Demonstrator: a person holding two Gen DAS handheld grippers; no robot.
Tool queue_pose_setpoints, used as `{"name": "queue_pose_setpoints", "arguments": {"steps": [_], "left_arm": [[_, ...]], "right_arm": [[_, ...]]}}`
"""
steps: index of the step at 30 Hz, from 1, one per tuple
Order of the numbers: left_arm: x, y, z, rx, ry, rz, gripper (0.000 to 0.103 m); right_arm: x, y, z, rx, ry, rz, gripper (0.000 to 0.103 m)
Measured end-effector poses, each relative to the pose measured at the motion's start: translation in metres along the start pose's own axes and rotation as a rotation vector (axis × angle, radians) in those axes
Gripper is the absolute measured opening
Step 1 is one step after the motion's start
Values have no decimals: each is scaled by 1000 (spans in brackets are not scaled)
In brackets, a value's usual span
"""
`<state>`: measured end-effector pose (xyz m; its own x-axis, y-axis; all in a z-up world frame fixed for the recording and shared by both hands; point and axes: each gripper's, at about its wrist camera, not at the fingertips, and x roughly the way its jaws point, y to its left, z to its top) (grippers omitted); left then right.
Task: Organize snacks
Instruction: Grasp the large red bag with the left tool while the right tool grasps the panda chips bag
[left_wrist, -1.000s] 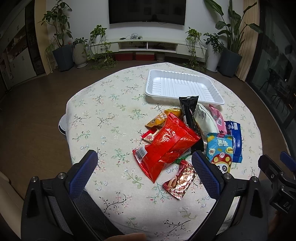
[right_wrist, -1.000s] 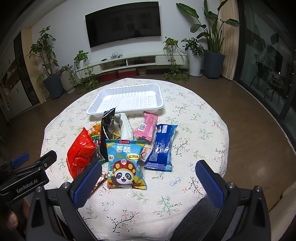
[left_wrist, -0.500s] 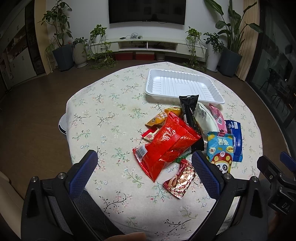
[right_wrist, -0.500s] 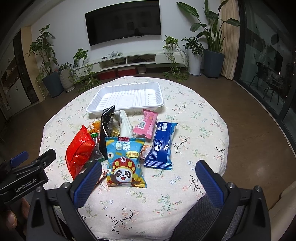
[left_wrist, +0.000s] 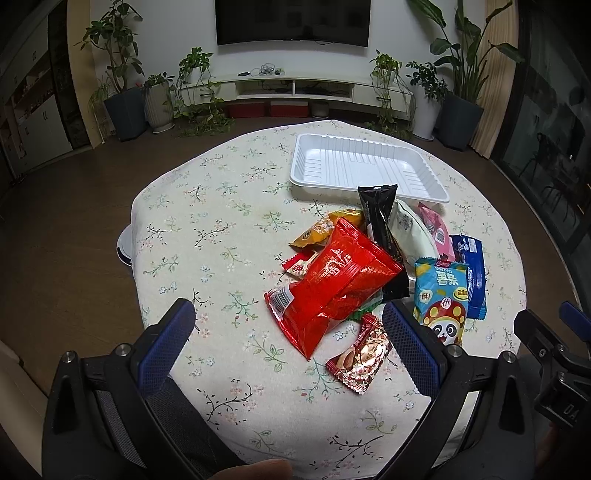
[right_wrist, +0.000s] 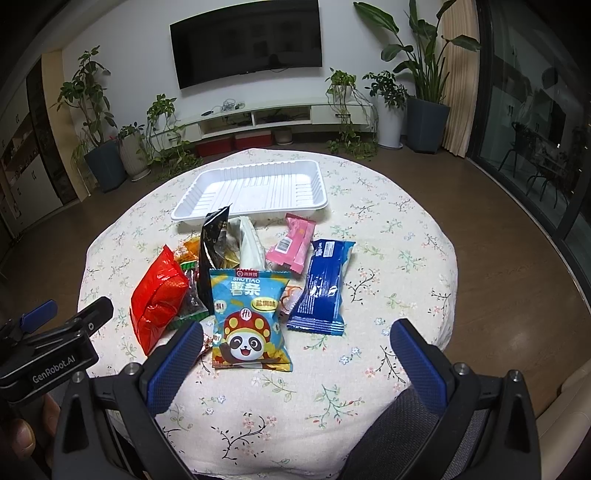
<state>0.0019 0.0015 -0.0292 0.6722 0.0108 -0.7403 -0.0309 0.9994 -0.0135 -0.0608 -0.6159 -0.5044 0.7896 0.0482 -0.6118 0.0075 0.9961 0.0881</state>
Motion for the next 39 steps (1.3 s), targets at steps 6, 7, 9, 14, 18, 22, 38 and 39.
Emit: {"name": "queue_pose_setpoints", "arguments": {"steps": [6,7,9,14,18,22,38,39], "left_arm": [[2,0,-1,0,6,0,103],[2,1,-3,0,8,-2,103],[4,1,-1,1,15,-5,103],[12,6,-2,-1,34,-74,103],[28,10,-15,33,75,-207,103],[35,17,-34,44,100,-306,103],[66,9,1,205,126,-259,103],[69,6,4,238,122,-250,103]], "right_arm": [[0,0,-1,0,1,1,103],[1,0,-1,0,1,1,103],[1,0,-1,1,2,2,103],[1,-3,-3,21,2,25,103],[-1,-21,-5,100,-31,98,103],[0,-42,-7,225,-45,167,103],[15,-56,-11,212,-28,198,103],[16,-58,-12,214,-21,197,103]]}}
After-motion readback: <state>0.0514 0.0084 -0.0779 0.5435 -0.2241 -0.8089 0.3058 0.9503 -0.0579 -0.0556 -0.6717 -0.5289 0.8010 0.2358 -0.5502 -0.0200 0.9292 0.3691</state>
